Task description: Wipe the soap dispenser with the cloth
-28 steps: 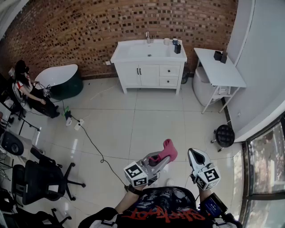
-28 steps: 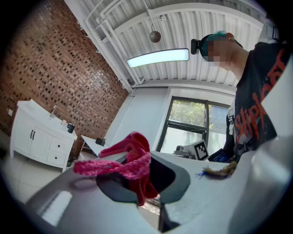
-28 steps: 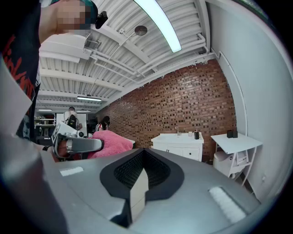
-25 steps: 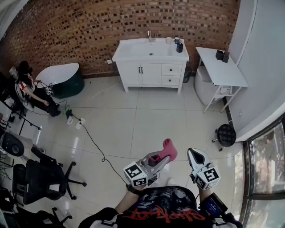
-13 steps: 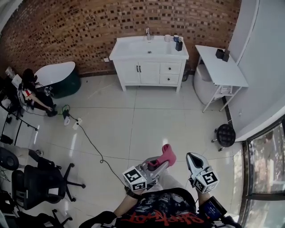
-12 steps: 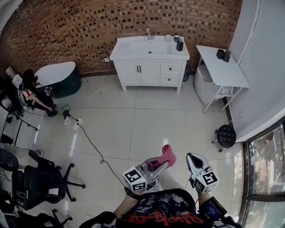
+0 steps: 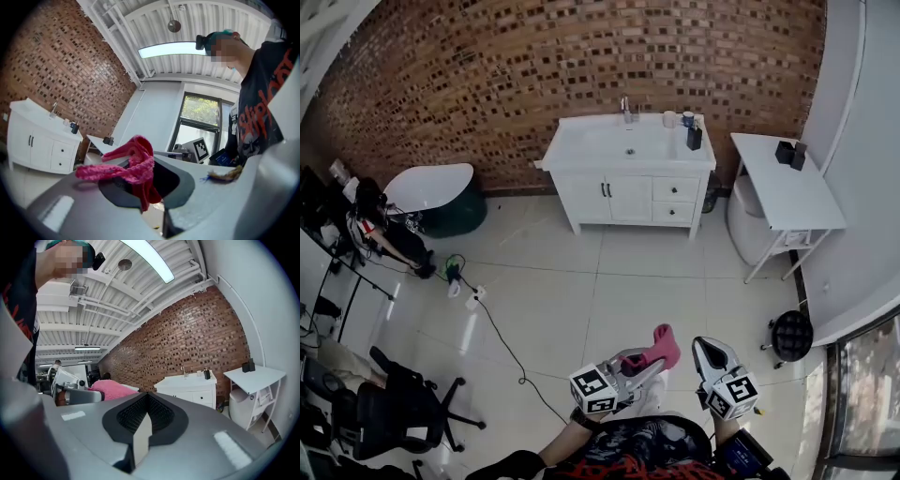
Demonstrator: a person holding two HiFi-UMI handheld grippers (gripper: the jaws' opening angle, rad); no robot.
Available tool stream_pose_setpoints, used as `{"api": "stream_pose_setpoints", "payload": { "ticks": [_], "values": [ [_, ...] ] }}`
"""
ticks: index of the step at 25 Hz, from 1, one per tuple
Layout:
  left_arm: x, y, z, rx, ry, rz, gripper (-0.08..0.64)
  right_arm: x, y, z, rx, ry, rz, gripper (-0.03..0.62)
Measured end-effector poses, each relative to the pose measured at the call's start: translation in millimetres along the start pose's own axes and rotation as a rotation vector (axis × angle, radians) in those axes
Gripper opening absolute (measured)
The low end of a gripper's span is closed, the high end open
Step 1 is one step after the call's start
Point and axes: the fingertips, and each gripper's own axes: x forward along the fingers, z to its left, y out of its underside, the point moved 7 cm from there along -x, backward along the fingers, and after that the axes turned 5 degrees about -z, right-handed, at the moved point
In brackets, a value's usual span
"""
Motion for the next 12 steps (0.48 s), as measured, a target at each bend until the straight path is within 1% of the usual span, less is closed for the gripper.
{"api": "stream_pose_setpoints", "payload": {
  "ticks": [2, 3, 6, 9, 12],
  "values": [
    [14.2, -24.2, 16.8, 0.035, 0.008, -0.010, 0.041, 21.1, -11.0, -15.8, -0.001, 0.004, -0.004, 0.002],
    [17.8, -33.2, 27.6, 0.038, -0.002, -0.028, 0.041, 33.4, -13.9, -22.7, 0.000, 0.000, -0.002, 0.002],
    [28.5, -39.6, 57.7, -0.012, -0.044, -0.056, 0.041, 60.2, -15.9, -43.1, 0.021, -0.010, 0.006, 0.002],
    [33.7, -34.8, 84.3, -0.064, -0.060, -0.029, 0.041, 82.6, -12.2, -62.2, 0.053, -0.001, 0.022, 0.002],
    [37.4, -33.4, 128.7, -0.090, -0.063, -0.034, 0.041, 120.2, -10.1, -85.3, 0.068, 0.015, 0.028, 0.002]
  ]
}}
